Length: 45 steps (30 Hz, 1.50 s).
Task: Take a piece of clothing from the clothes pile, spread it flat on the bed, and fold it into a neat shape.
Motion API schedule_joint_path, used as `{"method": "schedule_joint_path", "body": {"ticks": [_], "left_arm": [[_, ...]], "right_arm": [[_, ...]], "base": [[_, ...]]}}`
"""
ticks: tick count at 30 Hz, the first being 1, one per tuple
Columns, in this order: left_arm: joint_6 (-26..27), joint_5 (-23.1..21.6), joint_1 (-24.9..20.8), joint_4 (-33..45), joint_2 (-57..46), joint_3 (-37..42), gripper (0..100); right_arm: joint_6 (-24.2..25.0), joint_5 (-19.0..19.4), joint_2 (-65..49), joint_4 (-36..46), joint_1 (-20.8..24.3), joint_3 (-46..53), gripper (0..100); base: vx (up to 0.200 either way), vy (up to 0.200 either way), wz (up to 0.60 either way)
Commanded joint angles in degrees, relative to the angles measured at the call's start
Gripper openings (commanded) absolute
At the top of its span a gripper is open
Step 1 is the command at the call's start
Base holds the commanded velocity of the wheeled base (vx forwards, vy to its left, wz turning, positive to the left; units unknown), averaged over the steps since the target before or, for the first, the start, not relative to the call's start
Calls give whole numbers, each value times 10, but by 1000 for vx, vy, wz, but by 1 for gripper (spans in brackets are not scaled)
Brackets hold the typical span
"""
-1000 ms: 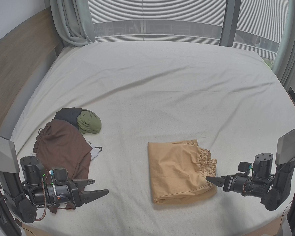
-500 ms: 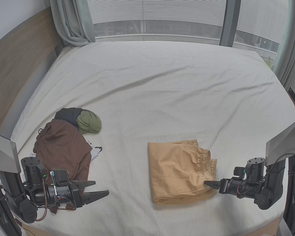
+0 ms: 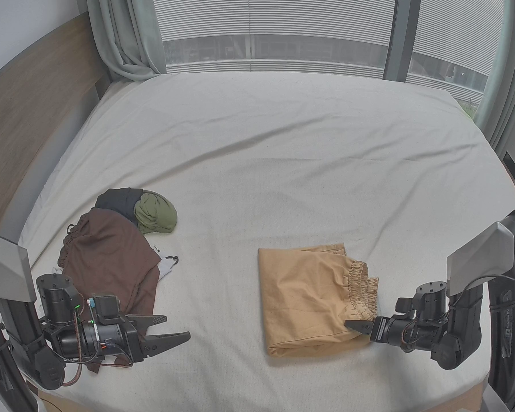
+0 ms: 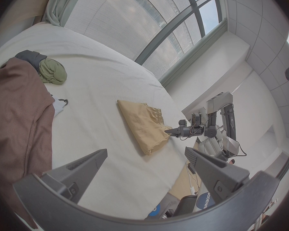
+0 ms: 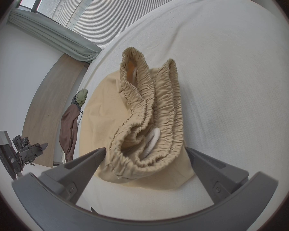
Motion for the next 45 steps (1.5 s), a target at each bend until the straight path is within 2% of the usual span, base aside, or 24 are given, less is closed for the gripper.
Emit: {"method": "schedule_joint_path", "body": {"ticks": [1, 5, 10, 19, 20, 41, 45], "left_arm": [[1, 0, 0, 0, 0, 10, 100], [11, -1, 0, 0, 2, 10, 100], [18, -2, 1, 1, 3, 10, 100], [18, -2, 2, 0, 4, 10, 100], [18, -2, 2, 0, 4, 10, 100], [21, -2, 2, 0, 8, 10, 100], [21, -2, 3, 0, 7, 10, 100]], "right_arm": [[1, 0, 9, 0, 7, -3, 100], [11, -11, 14, 0, 18, -12, 100], [49, -45, 26, 0, 48, -36, 100], [54, -45, 26, 0, 51, -42, 100], [54, -45, 26, 0, 51, -42, 0], [54, -41, 27, -1, 58, -41, 0], [54, -40, -20, -1, 61, -30, 0]], "base": [[0, 0, 0], [0, 0, 0], [0, 0, 0], [0, 0, 0], [0, 0, 0], [0, 0, 0], [0, 0, 0]]}}
